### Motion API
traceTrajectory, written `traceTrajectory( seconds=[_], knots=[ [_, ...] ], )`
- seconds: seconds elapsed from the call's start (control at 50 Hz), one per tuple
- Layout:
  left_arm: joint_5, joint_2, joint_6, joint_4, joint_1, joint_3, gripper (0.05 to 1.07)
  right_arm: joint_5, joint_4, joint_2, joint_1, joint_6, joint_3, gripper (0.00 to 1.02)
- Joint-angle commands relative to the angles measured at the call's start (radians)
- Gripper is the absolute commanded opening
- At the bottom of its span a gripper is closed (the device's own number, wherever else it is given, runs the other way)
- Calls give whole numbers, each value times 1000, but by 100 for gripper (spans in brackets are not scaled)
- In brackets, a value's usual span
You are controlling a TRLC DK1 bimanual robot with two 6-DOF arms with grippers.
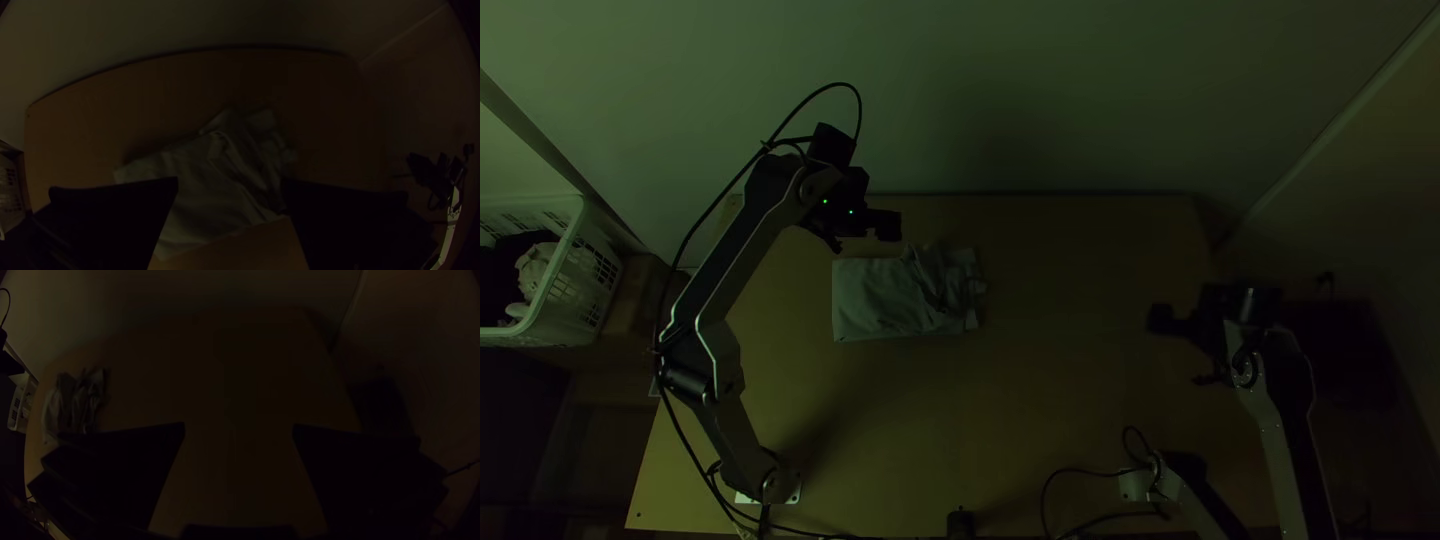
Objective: Fold the t-shirt
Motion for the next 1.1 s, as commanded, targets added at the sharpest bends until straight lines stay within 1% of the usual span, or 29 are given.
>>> traceTrajectory(
  seconds=[0.0, 0.06, 0.14, 0.22, 0.3, 0.36, 0.4, 0.44, 0.48, 0.54, 0.7, 0.78, 0.84, 0.94, 1.0, 1.08],
  knots=[
    [-5, -149, 30, 54, 42, -85, 103, -1, 26, -22, -7, -26, 86, 99],
    [-3, -200, 32, 70, 69, -115, 103, 1, 35, -31, -11, -19, 113, 99],
    [-5, -272, 32, 90, 102, -156, 103, 2, 86, -77, -44, -12, 119, 99],
    [-5, -358, 32, 129, 141, -208, 103, 2, 193, -155, -72, 13, 89, 99],
    [-15, -456, 33, 186, 177, -274, 103, 2, 373, -261, -75, 11, 24, 99],
    [-37, -532, 45, 222, 194, -334, 103, -10, 468, -332, -63, 7, -19, 98],
    [-60, -585, 67, 258, 204, -383, 103, -18, 460, -338, -47, 7, -11, 98],
    [-86, -649, 82, 317, 219, -454, 103, -18, 396, -335, -30, 8, 20, 98],
    [-100, -709, 85, 362, 233, -518, 103, -18, 360, -330, -23, 11, 38, 98],
    [-107, -795, 84, 408, 262, -604, 103, -18, 345, -343, -23, 16, 46, 98],
    [-107, -1009, 79, 505, 337, -802, 103, -16, 351, -410, -21, 13, 27, 98],
    [-107, -1123, 81, 577, 358, -889, 103, -15, 353, -438, -23, 10, 15, 98],
    [-109, -1200, 84, 594, 380, -937, 103, -15, 362, -464, -27, 8, 9, 98],
    [-109, -1324, 99, 652, 457, -1032, 103, -7, 374, -504, -32, 10, -3, 98],
    [-109, -1395, 99, 675, 500, -1064, 103, -2, 377, -524, -38, -6, -13, 98],
    [-109, -1500, 105, 732, 524, -1141, 103, -1, 396, -567, -50, -16, -29, 98]
  ],
)
